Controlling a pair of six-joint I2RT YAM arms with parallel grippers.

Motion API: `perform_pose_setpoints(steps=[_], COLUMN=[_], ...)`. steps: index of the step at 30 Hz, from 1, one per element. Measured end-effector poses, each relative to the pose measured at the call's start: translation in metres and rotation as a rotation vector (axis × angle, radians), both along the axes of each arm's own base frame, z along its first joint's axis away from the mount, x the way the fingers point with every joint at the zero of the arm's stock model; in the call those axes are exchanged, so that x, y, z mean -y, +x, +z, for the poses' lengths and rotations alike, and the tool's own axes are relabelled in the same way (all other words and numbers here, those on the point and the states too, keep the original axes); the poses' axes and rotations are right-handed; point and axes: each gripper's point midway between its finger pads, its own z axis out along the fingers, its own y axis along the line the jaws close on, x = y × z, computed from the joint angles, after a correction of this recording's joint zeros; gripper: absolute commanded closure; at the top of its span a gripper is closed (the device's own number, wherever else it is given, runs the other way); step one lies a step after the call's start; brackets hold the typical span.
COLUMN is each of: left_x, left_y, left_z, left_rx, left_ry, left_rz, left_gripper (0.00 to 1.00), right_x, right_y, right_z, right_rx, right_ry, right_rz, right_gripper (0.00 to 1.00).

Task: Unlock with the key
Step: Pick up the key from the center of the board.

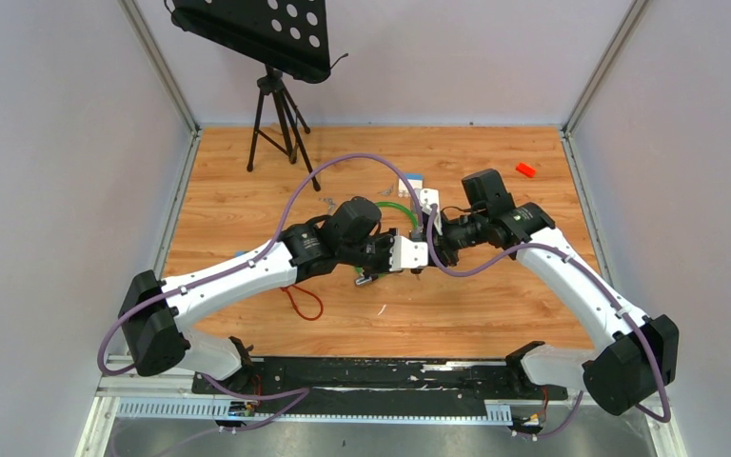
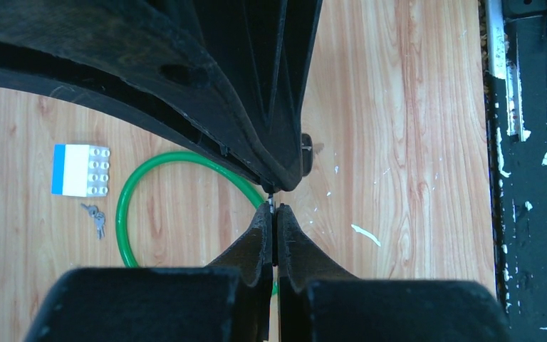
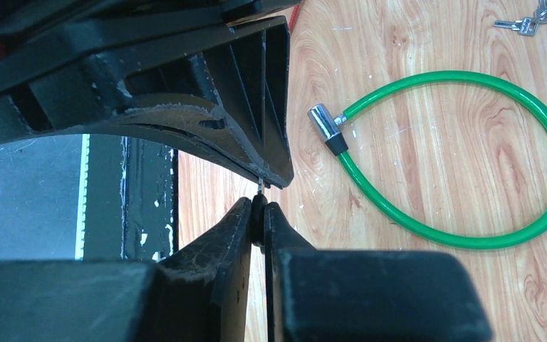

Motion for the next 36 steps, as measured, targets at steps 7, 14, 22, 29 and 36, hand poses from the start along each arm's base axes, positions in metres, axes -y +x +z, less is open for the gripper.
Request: perform_pose_setpoints(steps=[7,14,22,29,36], left_x=[-0.002,-0.002,-0.005,-0.007,-0.01], left_y=[0.001,0.002,0.0,0.008,0.015], left_z=[-0.001,-0.002,0.017,0.038,0.035], left_rx=[-0.001,0.008,0.046,0.083,0.086], left_ry=[0.007,-0.003,-0.075,-0.138,-0.14], left_rz=[0.007,0.013,0.015,0.045,0.082], left_gripper=[1.0,0.81,0.32,0.07,0.02], right_x=[-0.001,-0.002,0.014,0.045,0.098], right_y=[0.002,0.004,0.016,0.047,0.087], right_z=[-0.002,-0.002,-0.007,-0.002,-0.001], right_rx=[0.002,0.009,0.066,0.109,0.107], right_ry=[0.005,-0.001,-0.045,-0.078,-0.101], right_rz=[-0.005,-0.019,-0.11,-0.294,-0.547], right_gripper=[1.0,1.0,1.0,1.0,1.0])
